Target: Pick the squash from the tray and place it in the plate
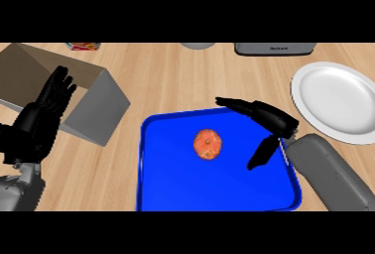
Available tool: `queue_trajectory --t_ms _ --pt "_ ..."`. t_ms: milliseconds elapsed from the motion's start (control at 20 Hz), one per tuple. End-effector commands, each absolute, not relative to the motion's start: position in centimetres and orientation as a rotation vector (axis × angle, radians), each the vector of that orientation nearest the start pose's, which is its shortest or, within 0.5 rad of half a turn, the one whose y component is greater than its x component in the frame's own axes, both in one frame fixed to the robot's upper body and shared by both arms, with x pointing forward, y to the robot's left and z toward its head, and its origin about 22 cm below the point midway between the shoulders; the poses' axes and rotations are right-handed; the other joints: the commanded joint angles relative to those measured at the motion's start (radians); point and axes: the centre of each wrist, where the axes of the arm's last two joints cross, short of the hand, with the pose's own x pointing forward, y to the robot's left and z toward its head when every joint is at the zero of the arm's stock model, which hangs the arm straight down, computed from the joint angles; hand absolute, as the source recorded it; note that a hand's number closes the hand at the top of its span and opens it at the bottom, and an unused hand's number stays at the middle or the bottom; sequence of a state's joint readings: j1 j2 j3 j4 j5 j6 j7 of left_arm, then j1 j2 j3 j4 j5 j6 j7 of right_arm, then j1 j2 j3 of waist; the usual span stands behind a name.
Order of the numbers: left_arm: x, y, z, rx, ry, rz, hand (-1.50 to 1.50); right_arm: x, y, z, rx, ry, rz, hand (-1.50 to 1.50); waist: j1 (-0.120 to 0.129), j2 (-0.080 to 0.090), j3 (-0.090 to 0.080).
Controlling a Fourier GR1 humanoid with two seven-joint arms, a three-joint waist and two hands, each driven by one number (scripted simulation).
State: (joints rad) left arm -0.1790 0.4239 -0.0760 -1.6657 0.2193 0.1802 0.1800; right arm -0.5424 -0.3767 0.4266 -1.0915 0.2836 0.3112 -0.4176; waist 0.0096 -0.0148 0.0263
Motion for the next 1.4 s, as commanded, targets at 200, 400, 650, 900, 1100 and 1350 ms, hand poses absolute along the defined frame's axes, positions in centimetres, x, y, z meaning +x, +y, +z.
queue_trajectory --t_ms 200,400,650,900,1100,1350 --pt "27.0 27.6 4.1 0.153 -1.424 -0.088 0.0 35.7 -17.2 3.5 -0.025 -1.555 1.481 -1.5 -0.006 0.023 -0.028" --pt "27.0 27.8 3.8 0.178 -1.424 -0.103 0.0 35.6 -15.4 3.1 -0.052 -1.477 1.576 -1.5 -0.005 0.024 -0.028" --pt "27.2 28.0 3.7 0.166 -1.418 -0.088 0.0 36.0 -14.9 3.3 -0.034 -1.415 1.622 -1.5 -0.013 0.024 -0.028" --pt "27.1 29.0 3.8 0.161 -1.426 -0.078 0.0 35.6 -13.5 1.7 -0.082 -1.406 1.61 -1.5 -0.004 0.029 -0.027" --pt "26.7 27.9 4.1 0.171 -1.405 -0.094 0.0 35.8 -12.5 2.4 -0.101 -1.394 1.621 -1.5 -0.007 0.021 -0.026" --pt "27.5 28.6 3.7 0.166 -1.411 -0.084 0.0 35.3 -10.7 1.3 -0.121 -1.382 1.657 -1.5 -0.014 0.026 -0.027"
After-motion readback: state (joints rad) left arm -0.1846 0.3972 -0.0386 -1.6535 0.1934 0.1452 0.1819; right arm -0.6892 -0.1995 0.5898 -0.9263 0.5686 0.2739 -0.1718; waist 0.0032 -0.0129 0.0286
